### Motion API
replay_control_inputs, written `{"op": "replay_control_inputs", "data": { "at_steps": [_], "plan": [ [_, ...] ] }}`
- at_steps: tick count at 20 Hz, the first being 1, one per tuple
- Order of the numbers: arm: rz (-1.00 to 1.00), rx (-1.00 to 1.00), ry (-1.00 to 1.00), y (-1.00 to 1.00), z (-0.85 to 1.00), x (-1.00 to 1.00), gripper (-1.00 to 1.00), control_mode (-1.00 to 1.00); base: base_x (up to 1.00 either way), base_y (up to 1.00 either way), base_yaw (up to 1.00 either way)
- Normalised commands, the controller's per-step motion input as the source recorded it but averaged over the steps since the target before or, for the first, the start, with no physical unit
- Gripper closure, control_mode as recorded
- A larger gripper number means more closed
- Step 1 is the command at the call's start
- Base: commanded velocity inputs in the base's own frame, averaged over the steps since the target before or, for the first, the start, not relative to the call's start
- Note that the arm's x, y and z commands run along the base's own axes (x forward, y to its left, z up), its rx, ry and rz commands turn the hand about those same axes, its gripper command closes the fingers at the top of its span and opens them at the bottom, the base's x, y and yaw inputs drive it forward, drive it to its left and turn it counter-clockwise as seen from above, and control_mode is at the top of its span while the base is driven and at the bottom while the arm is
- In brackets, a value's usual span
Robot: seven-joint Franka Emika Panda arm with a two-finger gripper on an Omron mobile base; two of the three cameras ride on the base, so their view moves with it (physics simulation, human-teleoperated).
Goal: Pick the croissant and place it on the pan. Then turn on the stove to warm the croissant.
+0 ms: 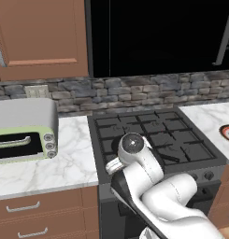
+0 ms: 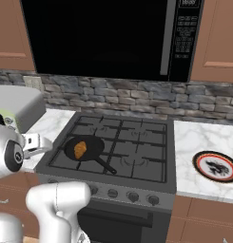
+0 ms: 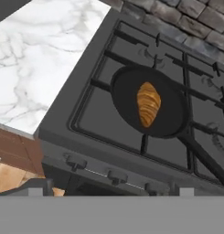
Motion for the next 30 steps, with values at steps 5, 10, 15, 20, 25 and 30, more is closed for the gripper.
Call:
{"op": "replay_control_inputs", "data": {
  "at_steps": [5,10,15,20,25,30],
  "plan": [
    [-0.08,0.0,0.0,0.05,-0.5,-0.06,-1.0,-1.0,0.0,0.0,0.0],
    [-0.04,0.0,0.01,0.09,-0.42,-0.01,-1.0,-1.0,0.0,0.0,0.0],
    [-0.08,0.02,0.03,0.04,-0.46,0.0,-1.0,-1.0,0.0,0.0,0.0],
    [-0.14,0.0,0.01,0.08,-0.51,0.0,-1.0,-1.0,0.0,0.0,0.0],
    [-0.15,0.0,0.0,0.1,-0.44,0.0,-1.0,-1.0,0.0,0.0,0.0],
    [-0.13,0.01,0.0,0.04,-0.39,0.18,-1.0,-1.0,0.0,0.0,0.0]
  ]
}}
